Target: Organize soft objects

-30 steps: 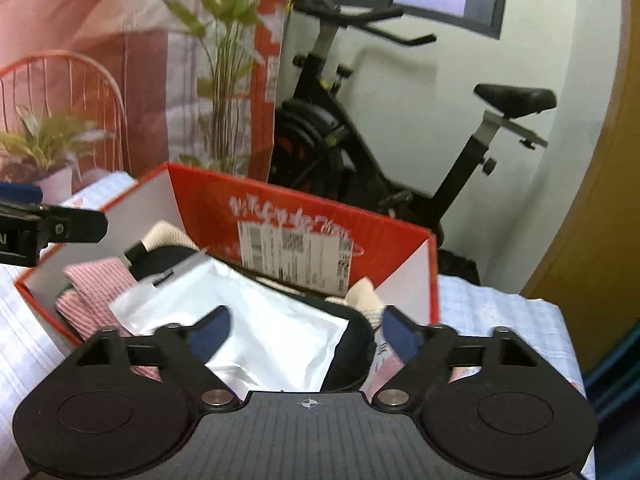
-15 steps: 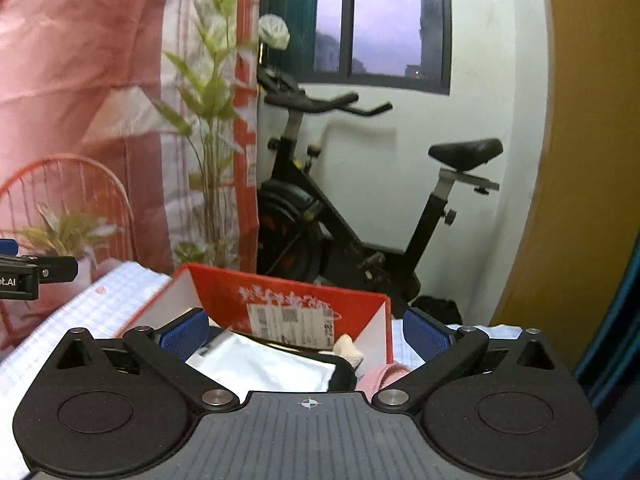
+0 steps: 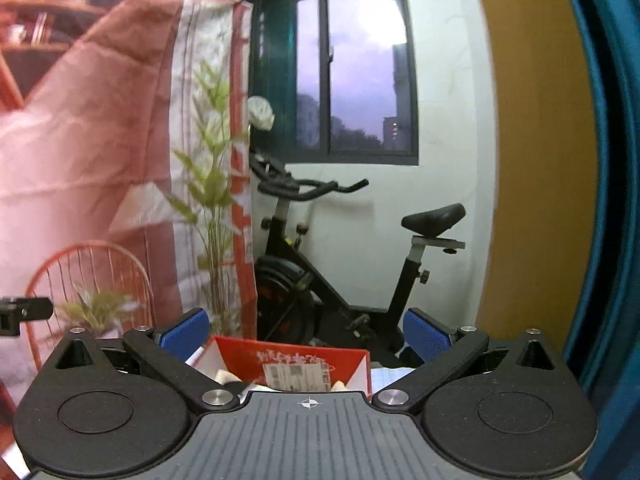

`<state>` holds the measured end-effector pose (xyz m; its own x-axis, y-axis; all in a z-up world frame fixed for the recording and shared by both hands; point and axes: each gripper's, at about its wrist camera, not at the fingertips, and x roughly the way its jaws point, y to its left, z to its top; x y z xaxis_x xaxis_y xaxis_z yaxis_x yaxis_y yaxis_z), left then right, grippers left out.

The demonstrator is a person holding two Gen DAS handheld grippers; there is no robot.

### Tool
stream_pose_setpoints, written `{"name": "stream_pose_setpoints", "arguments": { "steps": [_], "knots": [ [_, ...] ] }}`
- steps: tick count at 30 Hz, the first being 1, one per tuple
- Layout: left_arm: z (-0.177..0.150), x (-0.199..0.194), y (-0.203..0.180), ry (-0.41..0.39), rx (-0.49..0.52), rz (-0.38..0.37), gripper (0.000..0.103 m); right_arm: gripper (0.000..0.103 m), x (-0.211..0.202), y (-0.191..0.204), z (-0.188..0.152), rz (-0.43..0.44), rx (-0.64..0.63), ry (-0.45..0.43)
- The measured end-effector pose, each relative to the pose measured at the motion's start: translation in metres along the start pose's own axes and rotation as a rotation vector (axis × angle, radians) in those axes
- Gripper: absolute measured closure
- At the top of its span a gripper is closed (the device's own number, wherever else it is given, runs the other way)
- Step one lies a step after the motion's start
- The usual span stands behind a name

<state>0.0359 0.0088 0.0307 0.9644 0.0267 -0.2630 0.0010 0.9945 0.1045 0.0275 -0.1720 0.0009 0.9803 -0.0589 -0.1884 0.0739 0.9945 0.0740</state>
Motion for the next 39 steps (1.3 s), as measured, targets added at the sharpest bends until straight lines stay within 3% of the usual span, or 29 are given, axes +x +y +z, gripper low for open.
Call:
{"name": "stream_pose_setpoints", "arguments": {
  "steps": [5,13,39],
  "knots": [
    [0.003,-0.023,0.005,-0.007,-0.035,-0.033,0.000,0.000,-0.030,-0.003,0.005,0.029,0.061,-0.002],
    [0.000,-0.027,0.009,-0.029,-0.034,-0.009,0.000,0.000,-0.051,0.012,0.003,0.010,-0.009,-0.001],
    [-0.004,-0.030,0.009,-0.008,-0.038,0.034,0.000,0.000,-0.047,0.010,-0.004,-0.039,0.007,0.007]
  ]
}}
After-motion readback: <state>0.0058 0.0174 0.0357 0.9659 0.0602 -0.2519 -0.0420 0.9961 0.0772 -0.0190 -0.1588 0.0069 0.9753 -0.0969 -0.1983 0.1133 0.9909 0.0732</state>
